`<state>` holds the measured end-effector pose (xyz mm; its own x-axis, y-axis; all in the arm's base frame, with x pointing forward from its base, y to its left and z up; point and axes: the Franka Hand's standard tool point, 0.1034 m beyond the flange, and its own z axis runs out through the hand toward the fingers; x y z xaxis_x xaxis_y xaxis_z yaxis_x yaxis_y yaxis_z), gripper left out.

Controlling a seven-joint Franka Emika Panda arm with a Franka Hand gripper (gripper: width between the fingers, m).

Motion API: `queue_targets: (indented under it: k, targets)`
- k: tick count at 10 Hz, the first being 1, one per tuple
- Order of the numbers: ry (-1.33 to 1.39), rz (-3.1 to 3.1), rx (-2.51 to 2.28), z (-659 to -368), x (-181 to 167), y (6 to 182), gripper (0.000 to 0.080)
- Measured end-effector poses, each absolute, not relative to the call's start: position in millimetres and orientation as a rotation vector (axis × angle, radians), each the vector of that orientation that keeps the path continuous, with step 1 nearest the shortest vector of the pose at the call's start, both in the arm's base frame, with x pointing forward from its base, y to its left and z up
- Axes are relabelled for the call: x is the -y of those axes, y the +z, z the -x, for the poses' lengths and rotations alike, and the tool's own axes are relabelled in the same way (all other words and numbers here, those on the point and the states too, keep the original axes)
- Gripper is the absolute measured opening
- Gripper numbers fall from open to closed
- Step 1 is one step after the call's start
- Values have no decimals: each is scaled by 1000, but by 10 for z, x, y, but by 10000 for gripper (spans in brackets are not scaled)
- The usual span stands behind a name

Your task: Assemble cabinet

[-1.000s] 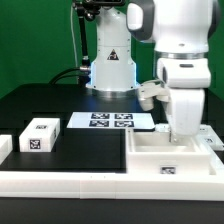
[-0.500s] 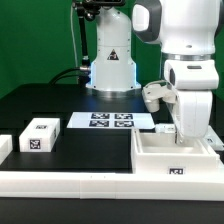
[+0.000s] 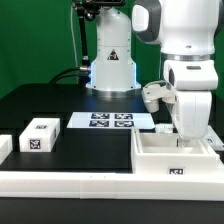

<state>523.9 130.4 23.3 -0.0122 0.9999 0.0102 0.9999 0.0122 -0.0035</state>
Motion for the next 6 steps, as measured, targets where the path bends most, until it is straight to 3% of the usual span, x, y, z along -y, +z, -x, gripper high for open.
queue_targets:
  k: [1, 2, 6]
  targets:
    - [-7, 2201, 2228, -5239, -1304, 232, 526]
    - [-7, 2201, 2228, -5239, -1303, 232, 624]
    - [-7, 2201, 2228, -5239, -1302, 232, 648]
